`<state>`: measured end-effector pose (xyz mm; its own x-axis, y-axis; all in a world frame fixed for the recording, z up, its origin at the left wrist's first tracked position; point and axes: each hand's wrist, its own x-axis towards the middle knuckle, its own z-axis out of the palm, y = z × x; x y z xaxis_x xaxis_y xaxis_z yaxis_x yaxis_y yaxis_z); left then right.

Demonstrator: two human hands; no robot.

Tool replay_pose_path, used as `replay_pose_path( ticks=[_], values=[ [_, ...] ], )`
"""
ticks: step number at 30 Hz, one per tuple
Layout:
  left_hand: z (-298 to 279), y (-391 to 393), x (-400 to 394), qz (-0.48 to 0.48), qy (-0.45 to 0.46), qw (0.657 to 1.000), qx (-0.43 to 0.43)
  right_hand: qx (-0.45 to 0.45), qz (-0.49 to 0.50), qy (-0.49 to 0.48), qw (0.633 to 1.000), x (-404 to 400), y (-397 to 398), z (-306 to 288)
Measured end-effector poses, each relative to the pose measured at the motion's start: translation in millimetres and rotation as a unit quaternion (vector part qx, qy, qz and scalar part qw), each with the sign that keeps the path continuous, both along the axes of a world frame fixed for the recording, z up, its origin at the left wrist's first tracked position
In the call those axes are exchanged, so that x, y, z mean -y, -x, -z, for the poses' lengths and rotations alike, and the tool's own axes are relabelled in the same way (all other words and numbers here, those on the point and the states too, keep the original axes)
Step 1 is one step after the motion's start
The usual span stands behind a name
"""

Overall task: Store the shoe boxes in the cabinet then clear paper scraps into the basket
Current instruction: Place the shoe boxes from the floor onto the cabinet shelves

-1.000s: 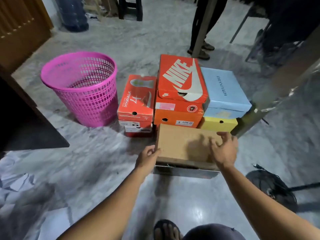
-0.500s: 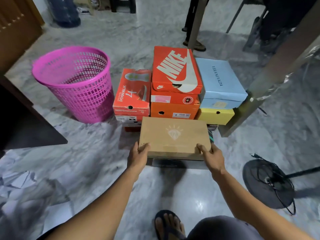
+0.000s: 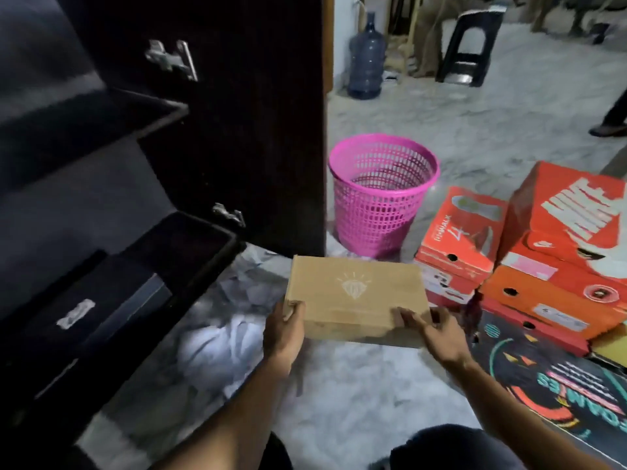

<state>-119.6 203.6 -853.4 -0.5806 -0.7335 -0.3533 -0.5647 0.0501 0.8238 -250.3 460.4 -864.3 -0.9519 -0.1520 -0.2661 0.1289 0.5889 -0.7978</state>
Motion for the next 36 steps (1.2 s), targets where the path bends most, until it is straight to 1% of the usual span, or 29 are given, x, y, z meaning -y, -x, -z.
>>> replay_pose_path(
  ticks=[2,4,6,8,11,13,16,18,19,22,23,26,27,28,30,32,33,35,36],
  values=[
    [-8,-19,34,-0.055,0.003,0.998,0.01,-0.005,-0.039,0.028,0.999,46,0,0],
    [-17,-36,64,-0.107,0.013,0.994,0.027,-0.004,-0.1,0.05,0.994,88,-1,2],
    [-21,-54,89,-0.17,0.003,0.985,-0.001,0.009,-0.134,0.074,0.988,130,-1,-1],
    [-26,-72,109,-0.248,-0.011,0.968,-0.046,0.012,-0.173,0.091,0.981,173,-3,-8],
    [-22,-92,137,-0.331,0.012,0.936,-0.115,0.008,-0.244,0.102,0.964,234,-8,-23],
    [-17,-102,159,-0.405,0.027,0.901,-0.156,0.001,-0.295,0.113,0.949,275,-11,-31],
    [-27,-114,190,-0.516,0.038,0.83,-0.208,-0.008,-0.35,0.136,0.927,336,-22,-48],
    [-39,-124,206,-0.579,0.036,0.786,-0.213,-0.017,-0.378,0.15,0.913,380,-29,-55],
    [-44,-128,213,-0.599,0.046,0.773,-0.202,-0.02,-0.393,0.161,0.905,401,-32,-56],
    [-43,-145,236,-0.637,0.055,0.748,-0.178,-0.02,-0.448,0.176,0.877,457,-44,-45],
    [-38,-153,244,-0.648,0.057,0.742,-0.164,-0.016,-0.453,0.175,0.874,474,-51,-40],
    [-24,-170,260,-0.662,0.058,0.739,-0.11,0.0,-0.464,0.163,0.871,509,-71,-29],
    [-21,-174,263,-0.671,0.063,0.73,-0.113,0.006,-0.472,0.161,0.867,515,-77,-25],
    [-18,-178,265,-0.682,0.055,0.719,-0.121,0.011,-0.48,0.161,0.862,524,-82,-17],
    [-3,-179,275,-0.711,0.002,0.689,-0.138,0.011,-0.484,0.17,0.858,539,-91,-3],
    [16,-182,286,-0.738,-0.054,0.649,-0.177,0.007,-0.477,0.178,0.86,549,-103,4],
    [18,-184,287,-0.738,-0.082,0.637,-0.208,0.01,-0.472,0.182,0.863,554,-110,6],
    [0,-185,281,-0.707,-0.126,0.649,-0.251,0.013,-0.479,0.187,0.858,563,-121,7],
    [-8,-187,281,-0.698,-0.134,0.65,-0.267,0.012,-0.491,0.185,0.851,566,-126,6]
  ],
)
